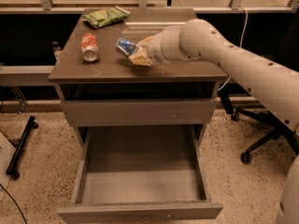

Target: Pick redbull can from middle drawer and place on counter

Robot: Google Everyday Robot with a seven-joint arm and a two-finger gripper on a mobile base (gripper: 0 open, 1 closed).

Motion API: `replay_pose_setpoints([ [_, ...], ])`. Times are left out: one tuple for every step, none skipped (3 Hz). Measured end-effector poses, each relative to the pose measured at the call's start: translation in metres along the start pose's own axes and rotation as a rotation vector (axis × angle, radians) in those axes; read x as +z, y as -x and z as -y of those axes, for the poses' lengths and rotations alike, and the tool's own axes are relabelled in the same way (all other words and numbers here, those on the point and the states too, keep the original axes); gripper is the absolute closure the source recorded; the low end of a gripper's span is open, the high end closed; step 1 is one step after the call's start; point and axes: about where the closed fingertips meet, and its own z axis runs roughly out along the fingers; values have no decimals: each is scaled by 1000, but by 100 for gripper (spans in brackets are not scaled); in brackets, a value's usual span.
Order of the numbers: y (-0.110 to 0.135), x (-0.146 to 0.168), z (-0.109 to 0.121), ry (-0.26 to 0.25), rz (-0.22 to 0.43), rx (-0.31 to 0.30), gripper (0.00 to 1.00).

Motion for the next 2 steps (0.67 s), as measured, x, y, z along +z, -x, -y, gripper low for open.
replay_pose_setpoints([
  [0,1,-2,3,1,-1,16],
  [1,3,-3,7,1,-2,0],
])
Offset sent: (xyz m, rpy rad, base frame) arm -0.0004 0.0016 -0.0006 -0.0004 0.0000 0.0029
